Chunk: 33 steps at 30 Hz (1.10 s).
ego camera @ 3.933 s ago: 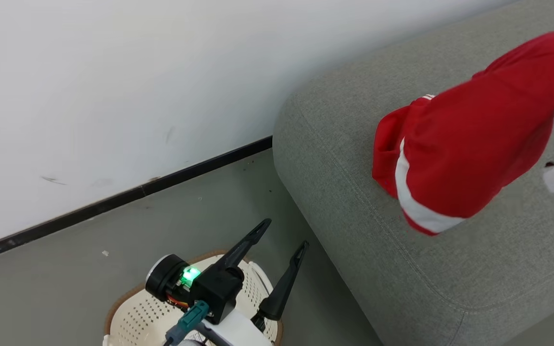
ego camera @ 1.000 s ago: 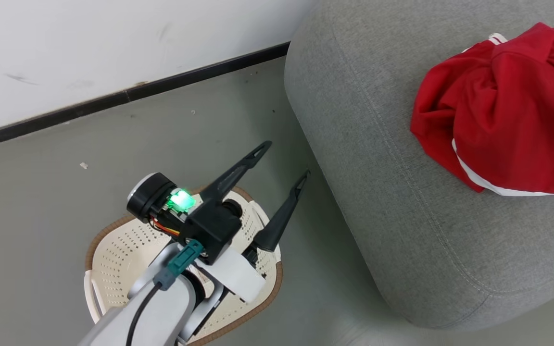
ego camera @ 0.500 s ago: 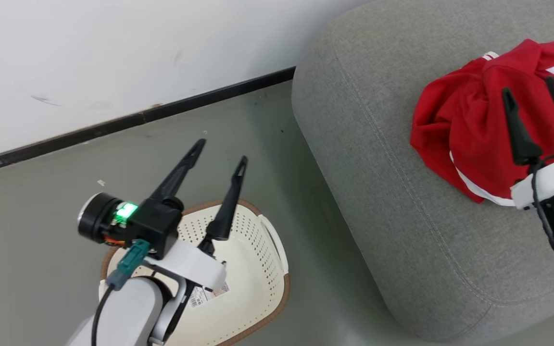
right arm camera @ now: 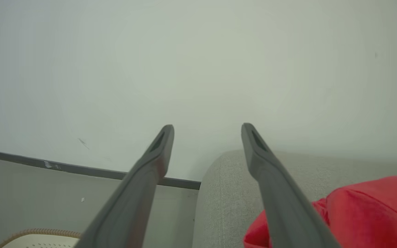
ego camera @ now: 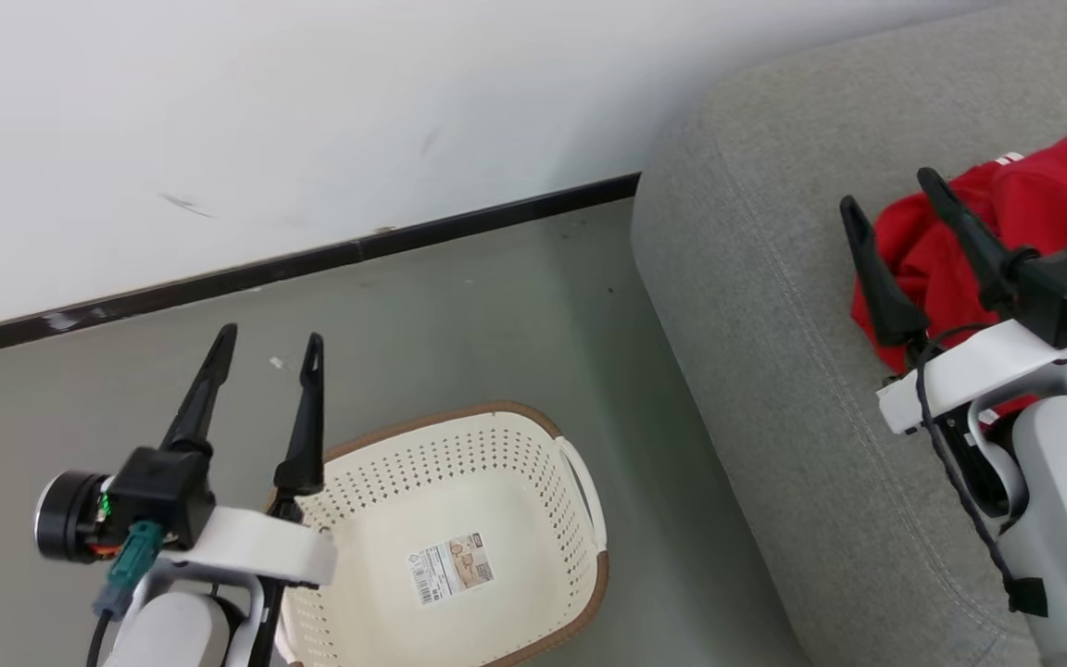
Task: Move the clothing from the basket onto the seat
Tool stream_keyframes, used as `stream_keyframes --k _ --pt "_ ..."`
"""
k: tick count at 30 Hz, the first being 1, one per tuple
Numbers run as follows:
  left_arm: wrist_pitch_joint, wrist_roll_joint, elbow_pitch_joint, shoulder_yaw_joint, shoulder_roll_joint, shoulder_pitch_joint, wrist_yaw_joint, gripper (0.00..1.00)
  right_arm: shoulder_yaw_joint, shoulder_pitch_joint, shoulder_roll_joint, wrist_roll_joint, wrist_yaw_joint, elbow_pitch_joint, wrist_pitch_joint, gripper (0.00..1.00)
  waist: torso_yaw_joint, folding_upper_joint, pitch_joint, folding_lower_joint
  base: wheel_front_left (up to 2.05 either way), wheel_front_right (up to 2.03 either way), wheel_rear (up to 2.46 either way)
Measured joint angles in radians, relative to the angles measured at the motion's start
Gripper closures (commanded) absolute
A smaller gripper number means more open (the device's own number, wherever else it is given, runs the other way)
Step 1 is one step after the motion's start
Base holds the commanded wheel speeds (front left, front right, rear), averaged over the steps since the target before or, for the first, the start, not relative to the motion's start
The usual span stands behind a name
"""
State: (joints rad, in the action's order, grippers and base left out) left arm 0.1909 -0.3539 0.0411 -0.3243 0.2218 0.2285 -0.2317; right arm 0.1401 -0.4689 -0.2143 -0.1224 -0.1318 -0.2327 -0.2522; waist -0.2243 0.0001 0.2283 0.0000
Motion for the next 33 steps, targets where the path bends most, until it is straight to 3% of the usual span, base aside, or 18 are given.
stream_keyframes --k 11,21,33 --pt "0.032 -0.043 -0.028 0.074 0.002 -0.106 -0.039 0.00 -0.008 0.067 0.049 0.033 0.000 0.011 0.000 0.00 0.073 -0.0001 -0.056 0.0000 0.00 0.00 0.00" --pt "0.042 -0.050 -0.054 0.088 0.002 -0.171 -0.039 0.00 -0.046 0.183 0.114 0.052 0.000 0.033 -0.003 0.00 0.120 0.0000 -0.118 0.0000 0.00 0.00 0.00" --pt "0.050 -0.051 -0.075 0.088 0.001 -0.225 -0.037 0.00 -0.103 0.352 0.145 0.063 0.000 0.067 -0.003 0.00 0.152 0.0000 -0.195 0.0000 0.00 0.00 0.00"
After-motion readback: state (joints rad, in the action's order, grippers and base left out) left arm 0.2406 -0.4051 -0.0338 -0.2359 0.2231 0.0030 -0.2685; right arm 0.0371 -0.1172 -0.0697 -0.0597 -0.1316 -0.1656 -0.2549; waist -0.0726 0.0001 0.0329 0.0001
